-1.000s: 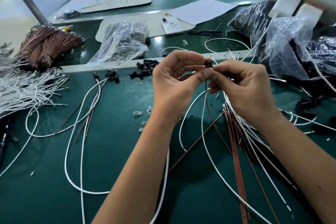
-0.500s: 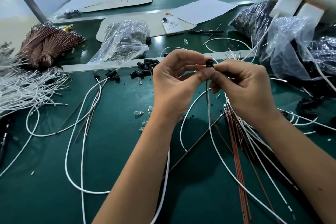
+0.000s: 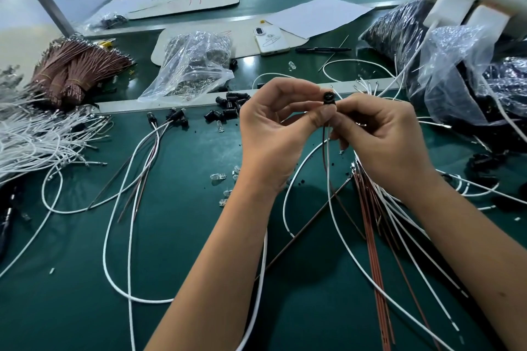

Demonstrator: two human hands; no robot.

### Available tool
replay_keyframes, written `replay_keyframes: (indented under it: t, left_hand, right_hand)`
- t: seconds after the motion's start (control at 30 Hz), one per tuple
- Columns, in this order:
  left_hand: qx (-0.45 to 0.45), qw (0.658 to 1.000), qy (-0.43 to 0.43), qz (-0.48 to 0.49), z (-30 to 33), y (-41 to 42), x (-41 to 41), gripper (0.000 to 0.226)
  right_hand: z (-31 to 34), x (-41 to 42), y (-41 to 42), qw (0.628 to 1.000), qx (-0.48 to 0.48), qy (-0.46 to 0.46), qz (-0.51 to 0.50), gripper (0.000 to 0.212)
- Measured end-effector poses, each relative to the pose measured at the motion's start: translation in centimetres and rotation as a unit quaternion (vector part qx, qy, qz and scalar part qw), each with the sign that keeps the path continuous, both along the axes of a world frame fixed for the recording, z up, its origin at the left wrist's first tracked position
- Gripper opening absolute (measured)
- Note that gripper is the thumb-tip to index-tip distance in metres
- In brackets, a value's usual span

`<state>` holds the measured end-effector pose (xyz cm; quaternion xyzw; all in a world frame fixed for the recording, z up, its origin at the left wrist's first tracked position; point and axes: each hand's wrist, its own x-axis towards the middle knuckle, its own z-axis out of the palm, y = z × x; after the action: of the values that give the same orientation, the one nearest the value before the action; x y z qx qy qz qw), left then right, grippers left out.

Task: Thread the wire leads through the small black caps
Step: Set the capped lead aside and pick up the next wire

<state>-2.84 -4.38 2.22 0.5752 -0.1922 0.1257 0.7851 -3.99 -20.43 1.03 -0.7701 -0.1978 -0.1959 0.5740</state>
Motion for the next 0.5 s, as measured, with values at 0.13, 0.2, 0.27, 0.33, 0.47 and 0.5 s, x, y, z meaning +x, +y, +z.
replay_keyframes:
  t: [0.13, 0.2, 0.27, 0.33, 0.47, 0.5]
  left_hand:
    - [0.006, 1.0, 0.001, 0.005, 0.07, -0.07, -0.05, 0.031]
    - [0.009, 1.0, 0.003, 0.006, 0.06, -0.05, -0.06, 0.031]
    - [0.01, 1.0, 0.009, 0.001, 0.0, -0.05, -0.07, 0.03]
    - [0.01, 1.0, 0.021, -0.005, -0.02, -0.09, -0.16, 0.028]
    - [0.022, 0.999, 0.034, -0.004, -0.02, -0.13, -0.19, 0.028]
    - [0.025, 0.999, 0.036, -0.002, 0.01, -0.14, -0.18, 0.027]
  right_hand:
    - [0.13, -0.11, 0.12, 1.0, 0.003, -0.004, -0.005, 0.008]
    - [0.17, -0.13, 0.16, 1.0, 0.007, -0.004, -0.006, 0.012]
    - [0.13, -0.13, 0.09, 1.0, 0.011, 0.003, -0.004, 0.011]
    - [0.02, -0.09, -0.01, 1.0, 0.009, 0.008, 0.0, 0.007]
    - [-0.07, 0.01, 0.03, 1.0, -0.003, 0.007, 0.014, 0.006]
    - [-0.06, 0.02, 0.06, 1.0, -0.005, 0.004, 0.016, 0.007]
